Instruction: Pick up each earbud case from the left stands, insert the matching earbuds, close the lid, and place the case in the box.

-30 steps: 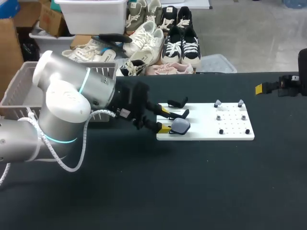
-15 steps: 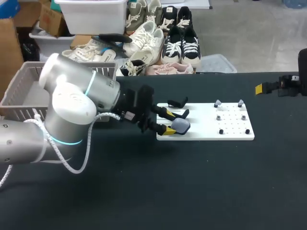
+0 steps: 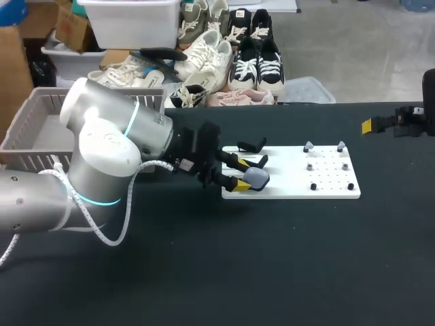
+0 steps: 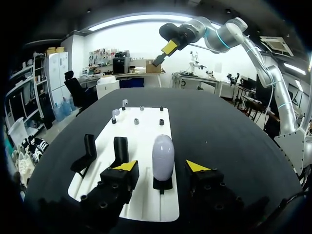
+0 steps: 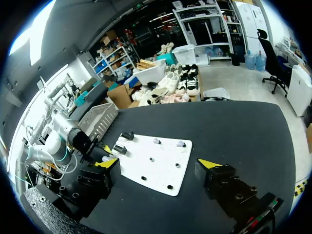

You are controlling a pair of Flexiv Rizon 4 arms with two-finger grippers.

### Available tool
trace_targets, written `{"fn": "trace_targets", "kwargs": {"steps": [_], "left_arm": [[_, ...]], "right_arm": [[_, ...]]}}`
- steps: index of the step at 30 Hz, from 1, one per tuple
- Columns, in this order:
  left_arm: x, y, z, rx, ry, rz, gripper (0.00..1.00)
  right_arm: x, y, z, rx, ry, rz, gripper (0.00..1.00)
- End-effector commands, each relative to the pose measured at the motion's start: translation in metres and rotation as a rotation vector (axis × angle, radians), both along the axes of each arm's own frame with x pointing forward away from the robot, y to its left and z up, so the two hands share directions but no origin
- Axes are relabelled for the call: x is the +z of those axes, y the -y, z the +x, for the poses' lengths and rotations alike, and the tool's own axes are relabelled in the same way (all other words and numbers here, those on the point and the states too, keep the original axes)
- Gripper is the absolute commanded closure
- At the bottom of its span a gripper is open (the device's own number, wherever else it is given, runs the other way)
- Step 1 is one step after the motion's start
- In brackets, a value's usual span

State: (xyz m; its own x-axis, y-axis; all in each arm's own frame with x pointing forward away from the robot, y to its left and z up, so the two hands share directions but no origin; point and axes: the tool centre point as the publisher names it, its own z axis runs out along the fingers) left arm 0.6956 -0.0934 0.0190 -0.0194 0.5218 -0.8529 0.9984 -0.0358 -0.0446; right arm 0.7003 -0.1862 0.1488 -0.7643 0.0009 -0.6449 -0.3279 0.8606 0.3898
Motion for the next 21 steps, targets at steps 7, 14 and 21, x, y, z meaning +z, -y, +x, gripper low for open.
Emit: {"fn": "trace_targets", "kwargs": {"steps": [7, 14, 21], "left_arm": [[-0.0026, 0.0036, 0.0013, -0.012, -0.004, -0.003, 0.42], [-0.0038, 0.0071, 0.0032, -0.004, -0.001, -0.005, 0.52], [-0.0063, 0.0089, 0.0038, 0.005, 0.002, -0.004, 0.54]], "right_arm": [[0.0003, 0.0006, 0.0008, 0.003, -0.002, 0.0, 0.0], [0.0003, 0.0006, 0.0008, 0.003, -0.002, 0.0, 0.0], [0.0003, 0.0006, 0.0008, 0.003, -0.002, 0.0, 0.0]]}}
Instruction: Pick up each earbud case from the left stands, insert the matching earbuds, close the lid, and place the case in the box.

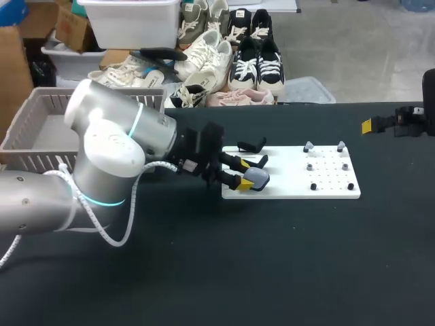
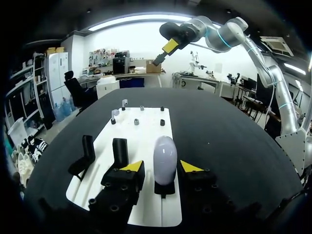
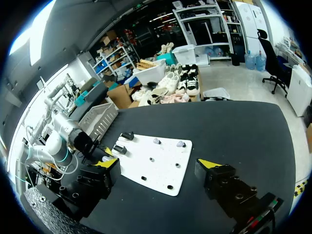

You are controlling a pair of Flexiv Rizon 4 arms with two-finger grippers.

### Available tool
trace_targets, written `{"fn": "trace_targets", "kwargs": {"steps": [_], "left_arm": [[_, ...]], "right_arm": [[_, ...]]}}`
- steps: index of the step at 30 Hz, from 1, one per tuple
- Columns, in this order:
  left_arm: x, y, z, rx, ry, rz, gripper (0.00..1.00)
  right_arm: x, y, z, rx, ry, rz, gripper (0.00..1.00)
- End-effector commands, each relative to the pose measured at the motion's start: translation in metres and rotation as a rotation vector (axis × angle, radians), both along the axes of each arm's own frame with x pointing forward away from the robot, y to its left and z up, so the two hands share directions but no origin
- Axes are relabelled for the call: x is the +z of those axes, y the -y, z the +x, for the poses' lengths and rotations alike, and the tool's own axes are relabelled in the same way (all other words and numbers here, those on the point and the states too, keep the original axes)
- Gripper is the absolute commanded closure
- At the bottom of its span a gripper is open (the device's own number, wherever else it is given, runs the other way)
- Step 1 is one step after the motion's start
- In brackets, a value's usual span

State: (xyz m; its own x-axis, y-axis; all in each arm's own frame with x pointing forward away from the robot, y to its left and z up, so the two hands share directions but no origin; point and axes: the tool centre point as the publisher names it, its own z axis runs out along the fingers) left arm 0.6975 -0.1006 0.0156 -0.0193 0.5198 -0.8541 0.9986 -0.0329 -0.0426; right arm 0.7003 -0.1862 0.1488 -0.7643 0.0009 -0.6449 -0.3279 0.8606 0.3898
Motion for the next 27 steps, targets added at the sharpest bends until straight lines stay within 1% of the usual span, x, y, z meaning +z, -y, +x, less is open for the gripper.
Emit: {"fn": "trace_targets", "kwargs": {"steps": [1, 5, 7, 8, 10, 14, 17, 20, 27], "left_arm": [[-0.003, 0.002, 0.002, 0.004, 0.0, -0.001, 0.54], [-0.003, 0.002, 0.003, 0.016, 0.0, -0.002, 0.59], [-0.003, 0.002, 0.004, 0.021, 0.0, -0.004, 0.67], [-0.003, 0.001, 0.004, 0.023, 0.0, -0.004, 0.73], [-0.003, 0.0, 0.004, 0.025, 0.0, -0.005, 1.0], [0.002, -0.003, 0.0, 0.025, 0.001, -0.014, 1.0], [0.01, -0.007, -0.004, 0.018, -0.001, -0.035, 1.0], [0.021, -0.01, -0.008, 0.011, -0.001, -0.062, 1.0], [0.053, -0.015, -0.023, 0.023, 0.004, -0.149, 1.0]], "right_arm": [[0.0, 0.001, 0.001, 0.003, -0.002, 0.0, 0.0], [0.0, 0.001, 0.001, 0.003, -0.002, 0.0, 0.0], [0.0, 0.001, 0.001, 0.003, -0.002, 0.0, 0.0], [0.0, 0.001, 0.001, 0.003, -0.002, 0.0, 0.0], [0.0, 0.001, 0.001, 0.003, -0.002, 0.0, 0.0], [0.0, 0.001, 0.001, 0.003, -0.002, 0.0, 0.0], [0.0, 0.001, 0.001, 0.003, -0.002, 0.0, 0.0], [0.0, 0.001, 0.001, 0.003, -0.002, 0.0, 0.0], [0.0, 0.001, 0.001, 0.003, -0.002, 0.0, 0.0]]}}
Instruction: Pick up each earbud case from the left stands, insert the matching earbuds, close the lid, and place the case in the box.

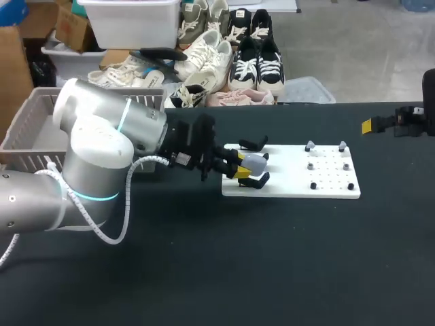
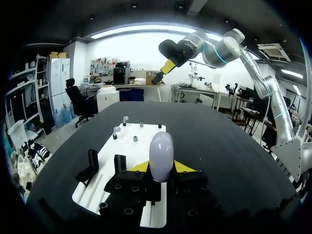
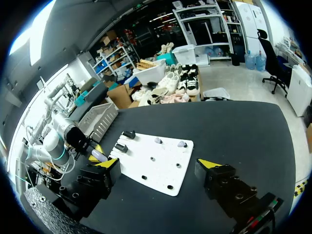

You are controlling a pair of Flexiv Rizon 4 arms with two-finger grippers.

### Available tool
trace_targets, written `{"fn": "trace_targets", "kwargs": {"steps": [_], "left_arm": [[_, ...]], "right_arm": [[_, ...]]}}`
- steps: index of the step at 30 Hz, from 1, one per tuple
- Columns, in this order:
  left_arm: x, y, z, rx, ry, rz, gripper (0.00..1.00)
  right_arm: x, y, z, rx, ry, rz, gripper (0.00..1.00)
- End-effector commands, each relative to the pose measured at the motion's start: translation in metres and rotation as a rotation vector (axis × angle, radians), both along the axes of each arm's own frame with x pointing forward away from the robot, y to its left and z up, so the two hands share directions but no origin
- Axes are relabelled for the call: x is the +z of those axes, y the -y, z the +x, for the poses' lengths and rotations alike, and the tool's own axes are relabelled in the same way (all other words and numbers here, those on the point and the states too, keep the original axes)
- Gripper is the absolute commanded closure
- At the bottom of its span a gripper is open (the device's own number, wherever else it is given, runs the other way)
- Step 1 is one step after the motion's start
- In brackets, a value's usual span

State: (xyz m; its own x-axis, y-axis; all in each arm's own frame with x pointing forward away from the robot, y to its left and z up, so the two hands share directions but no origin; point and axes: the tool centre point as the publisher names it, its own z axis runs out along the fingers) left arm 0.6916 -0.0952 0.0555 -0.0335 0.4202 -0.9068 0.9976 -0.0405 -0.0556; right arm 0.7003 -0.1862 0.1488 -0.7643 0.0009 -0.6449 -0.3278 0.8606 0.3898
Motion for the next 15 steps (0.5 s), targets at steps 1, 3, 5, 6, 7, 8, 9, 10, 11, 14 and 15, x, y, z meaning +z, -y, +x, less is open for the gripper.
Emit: {"fn": "trace_targets", "kwargs": {"steps": [1, 3, 5, 6, 7, 8, 9, 10, 11, 14, 15], "left_arm": [[0.017, -0.01, -0.02, 0.025, 0.019, -0.048, 1.0], [0.026, -0.01, -0.026, 0.028, 0.027, -0.074, 1.0], [0.033, -0.009, -0.032, 0.024, 0.034, -0.097, 1.0], [0.037, -0.009, -0.035, 0.025, 0.038, -0.108, 1.0], [0.04, -0.008, -0.039, 0.024, 0.045, -0.119, 1.0], [0.043, -0.007, -0.042, 0.025, 0.052, -0.129, 1.0], [0.046, -0.006, -0.045, 0.028, 0.057, -0.14, 1.0], [0.049, -0.005, -0.047, 0.032, 0.064, -0.15, 1.0], [0.051, -0.004, -0.05, 0.037, 0.07, -0.16, 1.0], [0.057, 0.0, -0.057, 0.064, 0.1, -0.187, 1.0], [0.058, 0.002, -0.059, 0.068, 0.1, -0.194, 1.0]], "right_arm": [[0.0, 0.001, 0.001, 0.003, -0.002, 0.0, 0.0], [0.0, 0.001, 0.001, 0.003, -0.002, 0.0, 0.0], [0.0, 0.001, 0.001, 0.003, -0.002, 0.0, 0.0], [0.0, 0.001, 0.001, 0.003, -0.002, 0.0, 0.0], [0.0, 0.001, 0.001, 0.003, -0.002, 0.0, 0.0], [0.0, 0.001, 0.001, 0.003, -0.002, 0.0, 0.0], [0.0, 0.001, 0.001, 0.003, -0.002, 0.0, 0.0], [0.0, 0.001, 0.001, 0.003, -0.002, 0.0, 0.0], [0.0, 0.001, 0.001, 0.003, -0.002, 0.0, 0.0], [0.0, 0.001, 0.001, 0.003, -0.002, 0.0, 0.0], [0.0, 0.001, 0.001, 0.003, -0.002, 0.0, 0.0]]}}
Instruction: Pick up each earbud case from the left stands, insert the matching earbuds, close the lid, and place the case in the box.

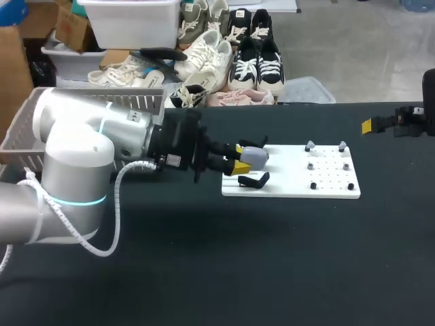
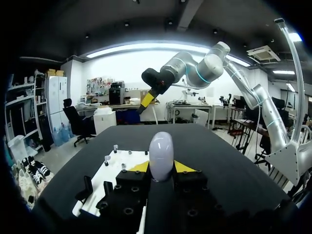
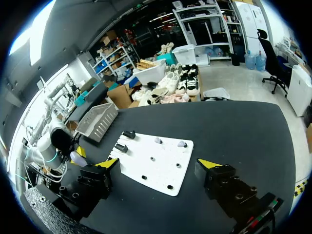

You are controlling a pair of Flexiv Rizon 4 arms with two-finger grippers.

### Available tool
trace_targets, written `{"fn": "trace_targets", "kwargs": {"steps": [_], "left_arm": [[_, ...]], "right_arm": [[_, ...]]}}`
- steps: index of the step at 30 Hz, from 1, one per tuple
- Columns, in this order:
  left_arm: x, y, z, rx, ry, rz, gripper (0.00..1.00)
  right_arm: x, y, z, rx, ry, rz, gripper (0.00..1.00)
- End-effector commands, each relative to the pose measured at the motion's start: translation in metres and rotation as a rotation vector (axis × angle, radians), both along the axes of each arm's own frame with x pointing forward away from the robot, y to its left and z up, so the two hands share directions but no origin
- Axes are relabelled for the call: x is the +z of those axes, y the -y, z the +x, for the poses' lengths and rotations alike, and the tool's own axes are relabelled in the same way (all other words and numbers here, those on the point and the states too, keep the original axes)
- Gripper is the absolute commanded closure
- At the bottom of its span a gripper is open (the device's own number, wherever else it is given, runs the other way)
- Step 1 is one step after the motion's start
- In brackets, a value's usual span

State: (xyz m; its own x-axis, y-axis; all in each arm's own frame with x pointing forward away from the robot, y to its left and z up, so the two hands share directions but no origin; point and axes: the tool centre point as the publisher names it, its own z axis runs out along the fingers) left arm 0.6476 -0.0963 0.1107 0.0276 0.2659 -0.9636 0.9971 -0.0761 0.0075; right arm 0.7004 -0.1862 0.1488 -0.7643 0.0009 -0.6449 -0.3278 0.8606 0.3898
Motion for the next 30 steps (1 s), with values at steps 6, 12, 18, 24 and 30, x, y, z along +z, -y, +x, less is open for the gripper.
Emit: {"fn": "trace_targets", "kwargs": {"steps": [6, 12, 18, 24, 30], "left_arm": [[0.012, 0.007, -0.023, 0.115, 0.069, -0.07, 1.0], [0.016, 0.013, -0.032, 0.105, 0.094, -0.098, 1.0], [0.02, 0.014, -0.036, 0.095, 0.097, -0.107, 1.0], [0.02, 0.014, -0.036, 0.095, 0.097, -0.107, 1.0], [0.02, 0.014, -0.036, 0.095, 0.097, -0.107, 1.0]], "right_arm": [[0.0, 0.001, 0.001, 0.003, -0.002, 0.0, 0.0], [0.0, 0.001, 0.001, 0.003, -0.002, 0.0, 0.0], [0.0, 0.001, 0.001, 0.003, -0.002, 0.0, 0.0], [0.0, 0.001, 0.001, 0.003, -0.002, 0.0, 0.0], [0.0, 0.001, 0.001, 0.003, -0.002, 0.0, 0.0]]}}
